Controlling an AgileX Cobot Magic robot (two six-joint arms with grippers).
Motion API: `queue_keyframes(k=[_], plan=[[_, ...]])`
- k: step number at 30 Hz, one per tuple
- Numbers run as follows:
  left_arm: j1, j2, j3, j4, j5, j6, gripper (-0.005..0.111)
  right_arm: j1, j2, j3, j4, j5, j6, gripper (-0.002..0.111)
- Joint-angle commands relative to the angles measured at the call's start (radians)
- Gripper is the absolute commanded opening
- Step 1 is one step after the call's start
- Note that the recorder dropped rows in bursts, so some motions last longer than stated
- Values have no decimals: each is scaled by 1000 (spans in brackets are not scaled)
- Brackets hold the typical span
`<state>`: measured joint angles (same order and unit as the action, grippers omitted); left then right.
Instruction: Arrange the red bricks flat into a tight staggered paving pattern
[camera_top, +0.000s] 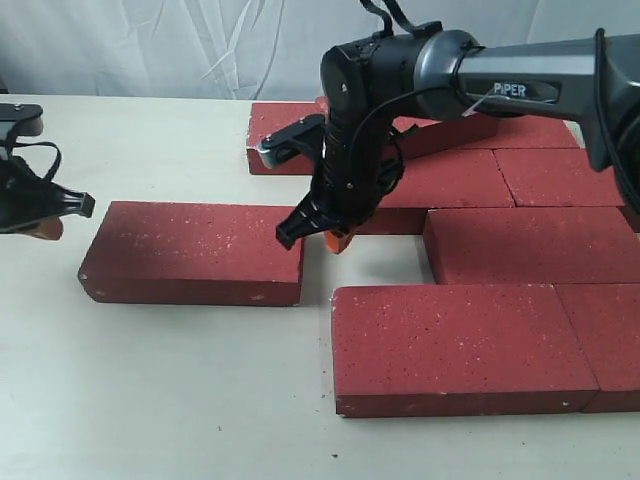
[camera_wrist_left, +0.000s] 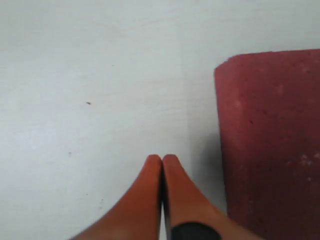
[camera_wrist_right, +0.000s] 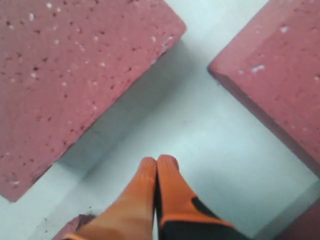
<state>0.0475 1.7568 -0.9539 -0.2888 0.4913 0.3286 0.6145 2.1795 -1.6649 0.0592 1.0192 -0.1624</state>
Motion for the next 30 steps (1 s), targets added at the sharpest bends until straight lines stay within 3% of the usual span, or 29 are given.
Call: queue_keyframes(k=[1,5,17,22,30], plan=[[21,0,-5,-78,-9,4,0,2,-54,-6,2,11,14,-1],[19,0,-5,-172,-29,77,0,2,-70,-6,124,13,-22,-1],[19,34,-5,-271,-71,93,0,4,-52,-4,186,-55,-26,-1],[19,116,-5,-430,-99,221,0,4,-76,23,191,13,-55,-1],[19,154,-5,-604,-33,407,0,4,-175,202,186,-100,-80,-1]])
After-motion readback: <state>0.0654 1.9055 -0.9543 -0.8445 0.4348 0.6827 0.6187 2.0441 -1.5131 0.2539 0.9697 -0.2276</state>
